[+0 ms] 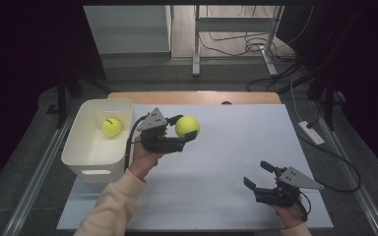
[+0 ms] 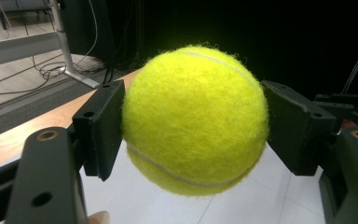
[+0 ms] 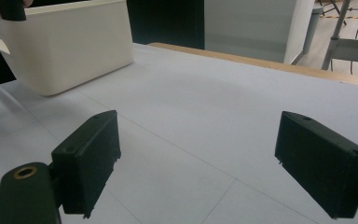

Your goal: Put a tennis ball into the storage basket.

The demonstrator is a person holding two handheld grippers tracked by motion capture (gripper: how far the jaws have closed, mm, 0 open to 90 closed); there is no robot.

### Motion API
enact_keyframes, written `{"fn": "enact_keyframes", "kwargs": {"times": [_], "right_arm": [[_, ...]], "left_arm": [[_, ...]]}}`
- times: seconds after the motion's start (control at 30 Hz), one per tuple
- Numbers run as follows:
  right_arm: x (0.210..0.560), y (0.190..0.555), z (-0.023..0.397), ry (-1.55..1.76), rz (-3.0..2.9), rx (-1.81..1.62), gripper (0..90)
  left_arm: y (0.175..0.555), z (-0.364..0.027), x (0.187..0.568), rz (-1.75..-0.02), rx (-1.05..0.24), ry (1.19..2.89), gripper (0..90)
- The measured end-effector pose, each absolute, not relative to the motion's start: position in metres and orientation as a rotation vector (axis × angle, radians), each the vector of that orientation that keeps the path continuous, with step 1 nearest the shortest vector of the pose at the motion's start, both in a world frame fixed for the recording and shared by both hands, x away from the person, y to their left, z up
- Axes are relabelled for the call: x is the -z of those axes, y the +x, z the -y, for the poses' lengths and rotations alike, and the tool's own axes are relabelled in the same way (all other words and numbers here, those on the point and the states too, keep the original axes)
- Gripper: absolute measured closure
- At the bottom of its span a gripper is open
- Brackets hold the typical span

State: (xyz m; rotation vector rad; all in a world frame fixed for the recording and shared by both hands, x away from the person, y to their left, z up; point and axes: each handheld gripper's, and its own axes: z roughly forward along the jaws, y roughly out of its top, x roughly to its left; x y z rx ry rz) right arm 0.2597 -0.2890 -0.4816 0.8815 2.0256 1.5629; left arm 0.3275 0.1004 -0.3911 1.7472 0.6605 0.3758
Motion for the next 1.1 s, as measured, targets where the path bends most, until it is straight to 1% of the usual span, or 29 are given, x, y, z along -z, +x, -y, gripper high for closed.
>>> {"fn": "enact_keyframes", "kwargs": {"times": [1.1], "right_arm": [[0.482, 0.26, 0.289, 0.882, -2.027, -1.564, 13.8]], "left_arm": [[0.319, -0.153, 0.373, -0.738, -0.465, 1.675, 27.0]]}}
